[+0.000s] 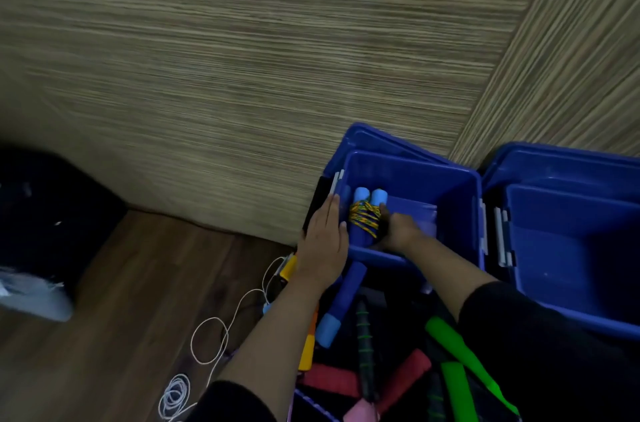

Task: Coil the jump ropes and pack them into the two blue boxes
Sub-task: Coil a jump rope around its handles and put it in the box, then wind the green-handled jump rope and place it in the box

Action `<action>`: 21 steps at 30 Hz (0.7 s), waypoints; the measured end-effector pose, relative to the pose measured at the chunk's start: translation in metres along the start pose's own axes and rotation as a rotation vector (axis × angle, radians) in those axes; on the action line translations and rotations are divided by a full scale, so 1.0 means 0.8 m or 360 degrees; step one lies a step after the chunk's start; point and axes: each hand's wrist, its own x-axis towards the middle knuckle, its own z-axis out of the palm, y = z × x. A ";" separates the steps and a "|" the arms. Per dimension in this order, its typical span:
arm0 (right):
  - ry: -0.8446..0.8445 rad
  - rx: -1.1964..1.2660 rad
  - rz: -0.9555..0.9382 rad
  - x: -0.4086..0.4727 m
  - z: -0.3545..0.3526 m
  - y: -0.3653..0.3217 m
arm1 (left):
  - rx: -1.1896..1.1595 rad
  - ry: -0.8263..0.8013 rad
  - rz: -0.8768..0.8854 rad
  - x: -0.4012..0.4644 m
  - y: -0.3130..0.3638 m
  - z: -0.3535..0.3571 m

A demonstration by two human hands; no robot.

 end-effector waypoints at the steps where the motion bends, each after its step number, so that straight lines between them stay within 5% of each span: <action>1: -0.0032 -0.0014 -0.0017 -0.004 -0.002 0.003 | 0.0055 -0.0020 -0.0008 -0.001 0.003 -0.003; 4: -0.0058 0.0073 -0.0073 -0.024 -0.008 0.014 | 0.0176 -0.0054 -0.0059 -0.001 0.014 -0.008; 8: 0.0233 0.0395 -0.0085 -0.065 -0.027 0.036 | 0.0199 0.0042 -0.0109 -0.013 0.029 -0.008; 14: 0.0688 0.0617 -0.0086 -0.144 -0.040 0.070 | 0.0303 0.0113 0.0323 -0.062 0.083 0.017; 21: 0.1266 0.0676 -0.0049 -0.238 0.001 0.113 | 0.0221 -0.0233 0.0694 -0.140 0.127 0.066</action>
